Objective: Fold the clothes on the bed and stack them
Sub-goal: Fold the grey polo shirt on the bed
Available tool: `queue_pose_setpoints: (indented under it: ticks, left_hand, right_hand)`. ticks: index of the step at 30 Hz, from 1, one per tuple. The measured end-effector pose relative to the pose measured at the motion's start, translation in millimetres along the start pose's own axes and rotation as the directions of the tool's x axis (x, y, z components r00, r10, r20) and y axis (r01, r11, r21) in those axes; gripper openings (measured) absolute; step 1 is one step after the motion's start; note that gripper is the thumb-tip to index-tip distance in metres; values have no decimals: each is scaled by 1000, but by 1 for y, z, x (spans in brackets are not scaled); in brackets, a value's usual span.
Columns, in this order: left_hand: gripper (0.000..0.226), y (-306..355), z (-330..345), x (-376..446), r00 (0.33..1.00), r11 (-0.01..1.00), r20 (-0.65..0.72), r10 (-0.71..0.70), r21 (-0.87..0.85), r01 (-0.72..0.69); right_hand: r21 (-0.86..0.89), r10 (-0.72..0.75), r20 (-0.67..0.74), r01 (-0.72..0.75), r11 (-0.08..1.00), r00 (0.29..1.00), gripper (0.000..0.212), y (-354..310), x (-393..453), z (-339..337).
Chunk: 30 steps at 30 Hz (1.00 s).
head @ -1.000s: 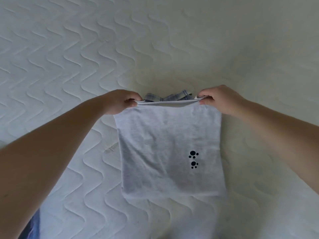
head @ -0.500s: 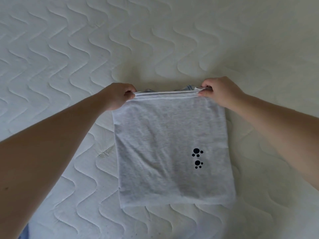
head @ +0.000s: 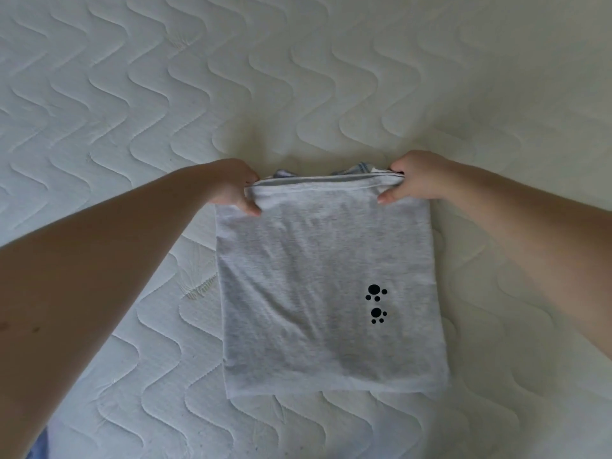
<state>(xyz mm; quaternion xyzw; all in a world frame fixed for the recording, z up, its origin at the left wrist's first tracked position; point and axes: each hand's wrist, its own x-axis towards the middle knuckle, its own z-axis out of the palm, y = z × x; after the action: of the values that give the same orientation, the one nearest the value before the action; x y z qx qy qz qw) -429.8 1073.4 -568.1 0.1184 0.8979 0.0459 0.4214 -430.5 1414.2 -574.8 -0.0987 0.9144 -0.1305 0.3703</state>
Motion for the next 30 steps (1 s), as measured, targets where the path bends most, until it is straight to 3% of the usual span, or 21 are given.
queue_pose_setpoints:
  ticks: [5, 9, 14, 21, 24, 27, 30]
  left_hand:
    - [32, 4, -16, -23, 1000, 986, 12, -18, -168, 20]
    - [27, 10, -47, -66, 999, 989, 1, 39, -145, -39]
    - [24, 26, -111, -132, 977, 997, -204, 62, -38, -71]
    - [22, 43, -187, -219, 860, 998, -506, 69, 29, -63]
    - [22, 44, -176, -233, 803, 997, -592, 62, 74, -23]
    - [3, 42, -132, -228, 708, 996, -703, 58, 87, 5]
    - [29, 44, -62, -205, 674, 997, -737, 52, 81, 11]
  right_hand:
    - [54, -49, -30, 51, 997, 998, 33, -3, -19, -9]
    - [23, -114, -73, 116, 993, 991, 31, -14, -52, -40]
    - [23, -161, -256, 172, 985, 953, 27, -39, -105, -108]
    - [15, -199, -534, 245, 969, 822, 25, -74, -166, -190]
    - [18, -198, -620, 266, 964, 760, 21, -75, -179, -183]
    - [-3, -174, -701, 240, 971, 691, 15, -68, -184, -142]
    - [-1, -130, -722, 187, 982, 680, 18, -55, -178, -76]
